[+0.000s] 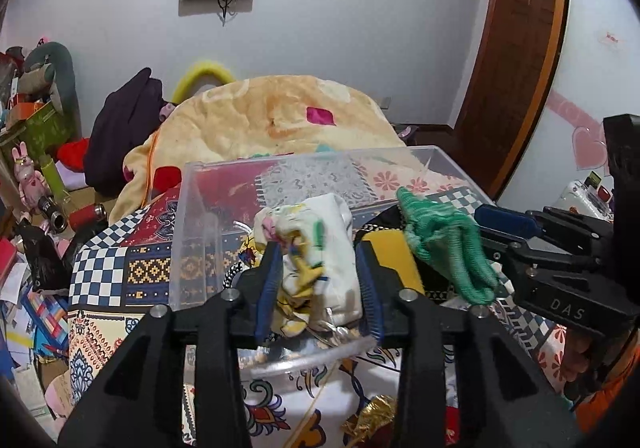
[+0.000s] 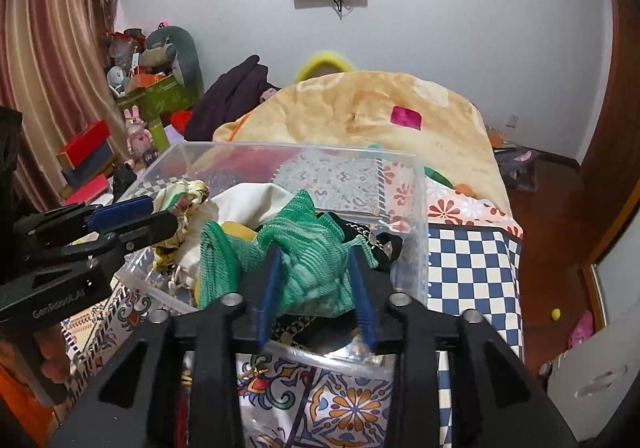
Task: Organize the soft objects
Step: 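Open the left gripper over the box while the right gripper releases the green cloth inside, then grasp the red velvet pouch with the left gripper while the right gripper grasps the silver mesh bag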
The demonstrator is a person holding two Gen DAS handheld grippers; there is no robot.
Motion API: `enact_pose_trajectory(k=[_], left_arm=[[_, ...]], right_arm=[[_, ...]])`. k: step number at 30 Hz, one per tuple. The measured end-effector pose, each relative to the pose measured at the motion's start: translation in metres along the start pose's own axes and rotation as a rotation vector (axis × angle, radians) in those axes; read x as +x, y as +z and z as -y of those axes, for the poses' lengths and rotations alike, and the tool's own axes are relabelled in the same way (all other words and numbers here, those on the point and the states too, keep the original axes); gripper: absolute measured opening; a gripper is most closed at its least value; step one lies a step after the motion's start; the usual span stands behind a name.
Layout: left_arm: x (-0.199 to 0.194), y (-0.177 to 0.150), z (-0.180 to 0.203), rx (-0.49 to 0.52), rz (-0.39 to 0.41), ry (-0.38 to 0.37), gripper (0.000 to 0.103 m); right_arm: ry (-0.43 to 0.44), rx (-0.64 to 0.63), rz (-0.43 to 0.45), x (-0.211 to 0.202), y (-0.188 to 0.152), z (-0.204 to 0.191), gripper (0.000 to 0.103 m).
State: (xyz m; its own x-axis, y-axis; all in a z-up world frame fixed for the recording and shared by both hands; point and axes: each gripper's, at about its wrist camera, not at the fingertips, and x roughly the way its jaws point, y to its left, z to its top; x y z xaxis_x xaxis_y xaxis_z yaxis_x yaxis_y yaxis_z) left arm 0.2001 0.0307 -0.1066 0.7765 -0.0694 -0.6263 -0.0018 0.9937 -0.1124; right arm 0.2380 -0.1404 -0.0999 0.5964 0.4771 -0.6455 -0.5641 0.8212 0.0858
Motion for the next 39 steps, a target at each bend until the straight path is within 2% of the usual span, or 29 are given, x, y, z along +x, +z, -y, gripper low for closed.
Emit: enact_pose_trajectory(k=[2, 6, 8, 10, 15, 21, 29, 34, 39], left_arm=[[-0.006, 0.001, 0.002, 0.006, 0.011, -0.004, 0.042], [-0.024, 0.002, 0.005, 0.014, 0.04, -0.024, 0.047], [-0.036, 0.0, 0.007, 0.015, 0.059, -0.037, 0.055], [-0.045, -0.001, 0.01, 0.025, 0.075, -0.041, 0.058], [-0.06, -0.015, 0.023, 0.046, 0.083, -0.062, 0.071], [-0.047, -0.049, 0.041, 0.079, -0.015, -0.095, 0.075], [-0.028, -0.097, 0.027, 0.062, -0.15, -0.058, 0.075], [-0.034, -0.109, 0.003, 0.022, -0.169, -0.011, 0.075], [-0.031, -0.118, -0.016, 0.013, -0.201, 0.028, 0.075]], right_arm=[[0.002, -0.008, 0.018, -0.008, 0.001, -0.001, 0.049], [0.013, -0.024, 0.068, -0.028, 0.003, -0.005, 0.054], [0.013, -0.034, 0.102, -0.04, 0.002, -0.007, 0.062], [0.006, -0.046, 0.134, -0.052, -0.001, -0.009, 0.066], [-0.001, -0.058, 0.152, -0.065, -0.013, -0.006, 0.066], [0.002, -0.048, 0.078, -0.059, -0.042, -0.005, 0.066], [0.084, -0.064, -0.086, -0.025, -0.085, -0.025, 0.066], [0.091, -0.119, -0.125, -0.01, -0.095, -0.042, 0.066], [0.059, -0.136, -0.119, -0.011, -0.096, -0.036, 0.066]])
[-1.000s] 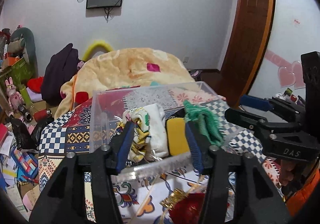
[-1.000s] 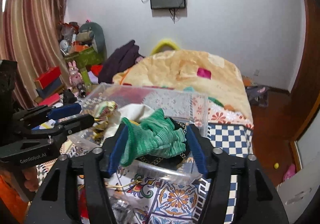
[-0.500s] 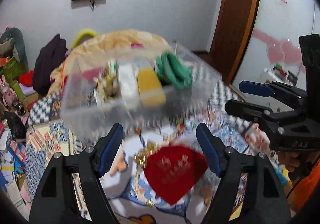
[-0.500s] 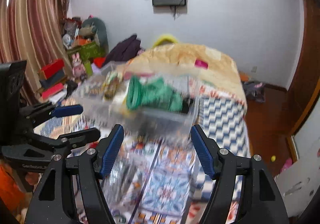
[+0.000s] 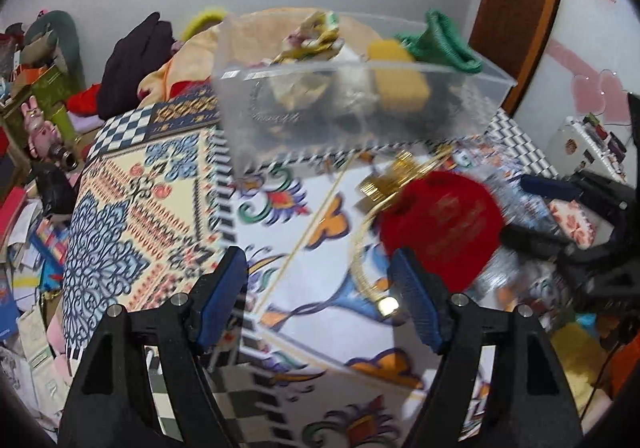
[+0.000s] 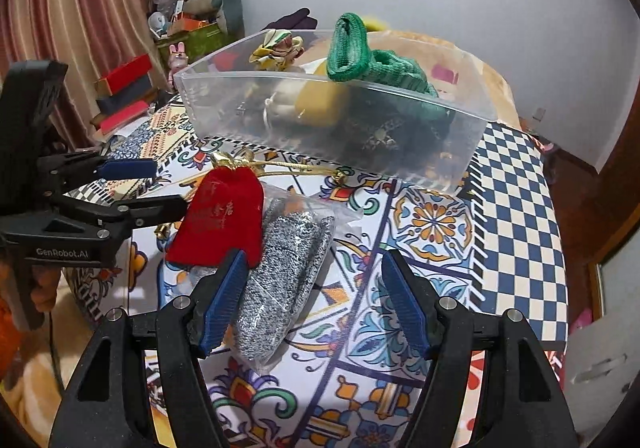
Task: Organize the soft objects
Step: 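Grasp the red velvet pouch with the left gripper while the right gripper grasps the silver mesh bag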
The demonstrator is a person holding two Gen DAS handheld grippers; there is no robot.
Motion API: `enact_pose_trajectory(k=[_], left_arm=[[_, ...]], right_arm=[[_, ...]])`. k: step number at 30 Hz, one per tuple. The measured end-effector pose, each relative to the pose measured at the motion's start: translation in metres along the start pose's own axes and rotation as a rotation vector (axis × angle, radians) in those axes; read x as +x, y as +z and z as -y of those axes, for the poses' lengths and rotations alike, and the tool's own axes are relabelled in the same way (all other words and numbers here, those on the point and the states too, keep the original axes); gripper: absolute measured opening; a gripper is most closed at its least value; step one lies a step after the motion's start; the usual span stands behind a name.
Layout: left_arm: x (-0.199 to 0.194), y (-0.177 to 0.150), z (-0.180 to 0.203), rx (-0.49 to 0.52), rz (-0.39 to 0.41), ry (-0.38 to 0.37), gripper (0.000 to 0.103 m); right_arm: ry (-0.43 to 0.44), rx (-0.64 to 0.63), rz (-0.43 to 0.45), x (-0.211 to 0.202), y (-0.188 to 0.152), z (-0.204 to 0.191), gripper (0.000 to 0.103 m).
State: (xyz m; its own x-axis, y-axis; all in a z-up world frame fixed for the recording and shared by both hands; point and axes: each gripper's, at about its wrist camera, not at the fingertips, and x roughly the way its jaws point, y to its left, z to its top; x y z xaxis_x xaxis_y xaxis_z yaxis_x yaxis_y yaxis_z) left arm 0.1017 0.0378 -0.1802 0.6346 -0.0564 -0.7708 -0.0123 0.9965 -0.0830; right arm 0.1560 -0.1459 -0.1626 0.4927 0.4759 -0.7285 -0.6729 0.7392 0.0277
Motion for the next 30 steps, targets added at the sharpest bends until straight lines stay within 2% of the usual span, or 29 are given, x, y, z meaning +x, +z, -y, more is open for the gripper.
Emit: enact_pose_trajectory(k=[3, 6, 10, 13, 17, 24, 27, 30], left_arm=[[-0.003, -0.002, -0.005, -0.012, 0.003, 0.003, 0.075], [-0.012, 0.002, -0.003, -0.038, 0.028, -0.039, 0.075], [-0.02, 0.009, 0.017, -0.012, 0.061, -0.098, 0.075], [-0.014, 0.011, 0.038, 0.028, 0.054, -0.121, 0.075], [0.007, 0.007, 0.047, 0.058, 0.022, -0.076, 0.075], [0.005, 0.0, 0.022, 0.039, 0.013, 0.011, 0.075], [0.0, -0.003, 0.011, 0.036, 0.005, 0.007, 0.075], [-0.008, -0.004, 0.002, 0.014, 0.012, -0.02, 0.075]], right_arm=[[-0.034, 0.01, 0.0, -0.006, -0.003, 0.01, 0.067], [-0.056, 0.036, 0.004, -0.016, -0.007, 0.018, 0.067], [-0.055, 0.057, 0.021, -0.03, -0.014, 0.021, 0.069], [-0.026, 0.067, 0.011, -0.029, -0.018, 0.019, 0.069], [-0.054, 0.029, -0.013, -0.016, -0.024, 0.01, 0.069], [-0.09, 0.082, -0.015, -0.016, -0.022, 0.031, 0.069], [-0.098, 0.095, -0.014, -0.022, -0.02, 0.035, 0.069], [-0.063, 0.096, 0.016, -0.033, -0.014, 0.031, 0.069]])
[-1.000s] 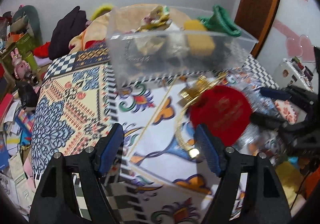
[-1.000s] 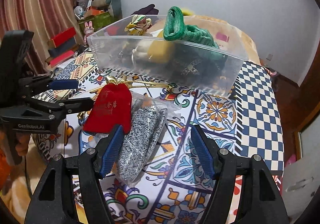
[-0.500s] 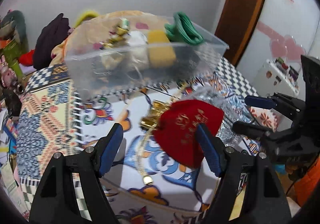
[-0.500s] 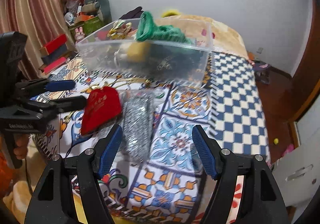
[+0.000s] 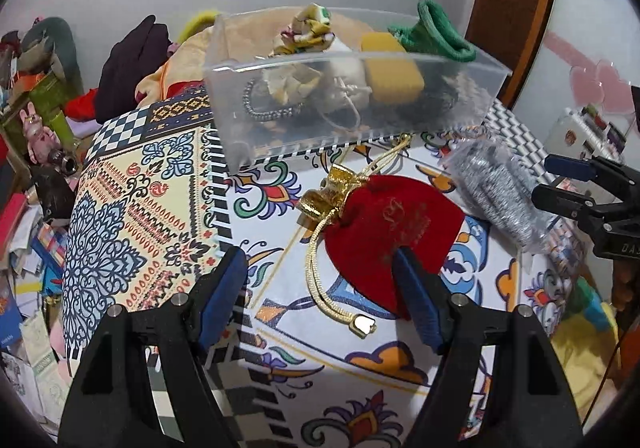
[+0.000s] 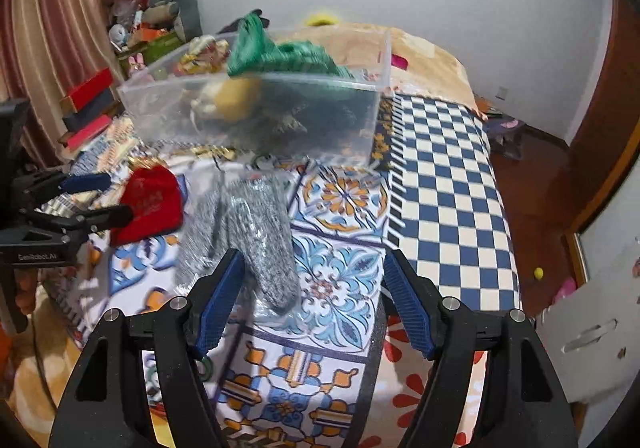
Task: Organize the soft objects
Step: 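Grasp the red velvet pouch with the left gripper while the right gripper grasps the silver mesh bag, then carry the red pouch and silver mesh bag over the clear box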
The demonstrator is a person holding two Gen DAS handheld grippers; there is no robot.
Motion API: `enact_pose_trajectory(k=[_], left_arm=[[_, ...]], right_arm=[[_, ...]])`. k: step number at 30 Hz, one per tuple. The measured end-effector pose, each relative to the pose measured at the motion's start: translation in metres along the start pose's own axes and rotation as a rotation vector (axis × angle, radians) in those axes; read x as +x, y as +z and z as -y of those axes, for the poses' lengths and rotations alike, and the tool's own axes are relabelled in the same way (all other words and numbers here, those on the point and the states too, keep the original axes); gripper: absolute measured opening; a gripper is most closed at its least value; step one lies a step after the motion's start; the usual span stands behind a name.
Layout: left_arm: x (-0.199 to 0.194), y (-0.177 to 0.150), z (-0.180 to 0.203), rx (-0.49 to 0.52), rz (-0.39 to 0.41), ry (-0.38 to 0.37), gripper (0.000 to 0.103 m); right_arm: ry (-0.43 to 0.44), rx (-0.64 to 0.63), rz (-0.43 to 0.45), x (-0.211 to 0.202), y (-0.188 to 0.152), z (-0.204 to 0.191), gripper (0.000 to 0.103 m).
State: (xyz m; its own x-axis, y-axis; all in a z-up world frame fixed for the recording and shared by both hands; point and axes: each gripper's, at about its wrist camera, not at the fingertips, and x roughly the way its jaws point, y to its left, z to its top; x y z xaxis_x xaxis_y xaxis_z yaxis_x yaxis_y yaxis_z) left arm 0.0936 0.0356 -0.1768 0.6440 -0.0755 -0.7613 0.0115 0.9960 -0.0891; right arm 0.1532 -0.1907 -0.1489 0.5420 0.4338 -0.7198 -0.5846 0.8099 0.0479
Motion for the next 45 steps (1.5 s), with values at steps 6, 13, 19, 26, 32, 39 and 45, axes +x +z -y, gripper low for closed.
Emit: enact_pose_trajectory(k=[6, 13, 19, 26, 32, 39, 45], left_arm=[[-0.002, 0.014, 0.014, -0.005, 0.037, -0.052, 0.075], [0.023, 0.019, 0.026, -0.024, 0.021, -0.063, 0.072], [0.026, 0.018, 0.032, 0.004, 0.05, -0.051, 0.04], [0.016, 0.017, 0.027, -0.028, 0.069, -0.085, 0.022], [-0.016, 0.02, 0.02, -0.031, 0.136, -0.082, 0.02], [-0.058, 0.036, 0.018, -0.024, 0.25, -0.073, 0.02], [-0.083, 0.06, 0.012, -0.023, 0.352, -0.05, 0.02]], right_arm=[[0.094, -0.001, 0.005, 0.004, 0.014, -0.016, 0.071], [0.09, -0.036, -0.071, 0.036, 0.003, -0.032, 0.071], [0.057, -0.049, -0.034, 0.03, 0.001, -0.031, 0.043], [0.068, -0.028, 0.01, 0.017, 0.005, -0.024, 0.025], [0.067, -0.032, 0.07, -0.003, 0.012, -0.025, 0.025], [0.06, -0.032, 0.172, -0.03, 0.028, -0.024, 0.025], [0.057, -0.027, 0.25, -0.042, 0.051, -0.024, 0.025]])
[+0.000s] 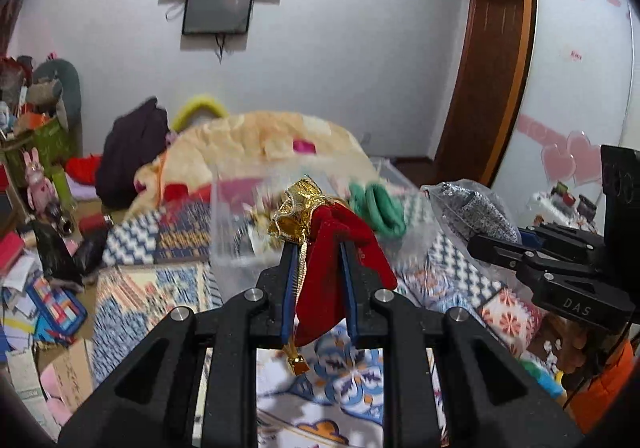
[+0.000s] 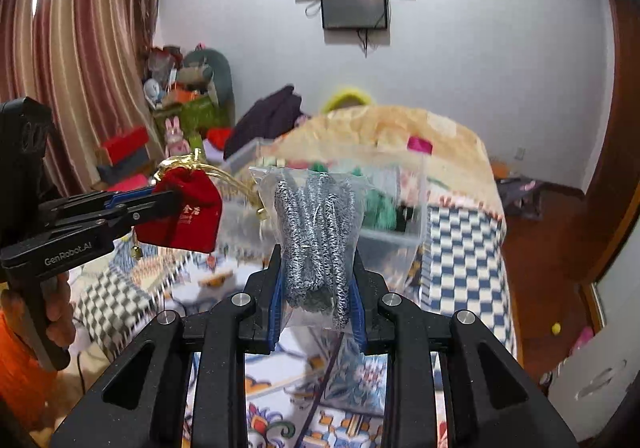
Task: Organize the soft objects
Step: 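Carry the red pouch and silver mesh bag over the clear box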
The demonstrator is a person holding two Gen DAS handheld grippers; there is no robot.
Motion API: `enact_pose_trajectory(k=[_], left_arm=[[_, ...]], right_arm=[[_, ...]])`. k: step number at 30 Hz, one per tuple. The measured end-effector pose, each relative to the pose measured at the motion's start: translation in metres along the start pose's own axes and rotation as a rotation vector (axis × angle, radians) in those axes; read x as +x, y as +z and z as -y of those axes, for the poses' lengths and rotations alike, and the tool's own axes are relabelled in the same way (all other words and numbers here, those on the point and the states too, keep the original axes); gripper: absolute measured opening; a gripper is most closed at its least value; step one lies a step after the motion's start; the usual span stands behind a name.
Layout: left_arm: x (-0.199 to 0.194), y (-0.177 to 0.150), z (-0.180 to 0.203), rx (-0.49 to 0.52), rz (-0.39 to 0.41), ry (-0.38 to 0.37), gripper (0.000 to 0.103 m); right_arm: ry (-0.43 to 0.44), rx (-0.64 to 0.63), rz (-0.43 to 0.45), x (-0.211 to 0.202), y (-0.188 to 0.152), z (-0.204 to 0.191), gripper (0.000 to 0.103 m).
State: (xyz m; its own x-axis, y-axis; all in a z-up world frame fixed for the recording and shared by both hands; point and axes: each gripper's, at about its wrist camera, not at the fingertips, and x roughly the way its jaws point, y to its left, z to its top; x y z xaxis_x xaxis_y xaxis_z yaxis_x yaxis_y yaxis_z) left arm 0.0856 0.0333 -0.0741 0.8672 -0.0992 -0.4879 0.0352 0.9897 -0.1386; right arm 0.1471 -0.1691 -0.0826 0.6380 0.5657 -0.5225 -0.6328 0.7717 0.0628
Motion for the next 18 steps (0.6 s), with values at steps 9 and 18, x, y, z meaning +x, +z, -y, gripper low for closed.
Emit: enact_pose_trajectory(k=[9, 18], left_arm=[[0.004, 0.037, -0.007, -0.007, 0.098, 0.054, 0.02], [0.031, 0.046, -0.013, -0.025, 0.09, 0.09, 0.02]], right_arm=[[0.004, -0.013, 0.079, 0.01, 0.034, -0.008, 0.025], [0.009, -0.001, 0.051, 0.044, 0.044, -0.013, 0.025]])
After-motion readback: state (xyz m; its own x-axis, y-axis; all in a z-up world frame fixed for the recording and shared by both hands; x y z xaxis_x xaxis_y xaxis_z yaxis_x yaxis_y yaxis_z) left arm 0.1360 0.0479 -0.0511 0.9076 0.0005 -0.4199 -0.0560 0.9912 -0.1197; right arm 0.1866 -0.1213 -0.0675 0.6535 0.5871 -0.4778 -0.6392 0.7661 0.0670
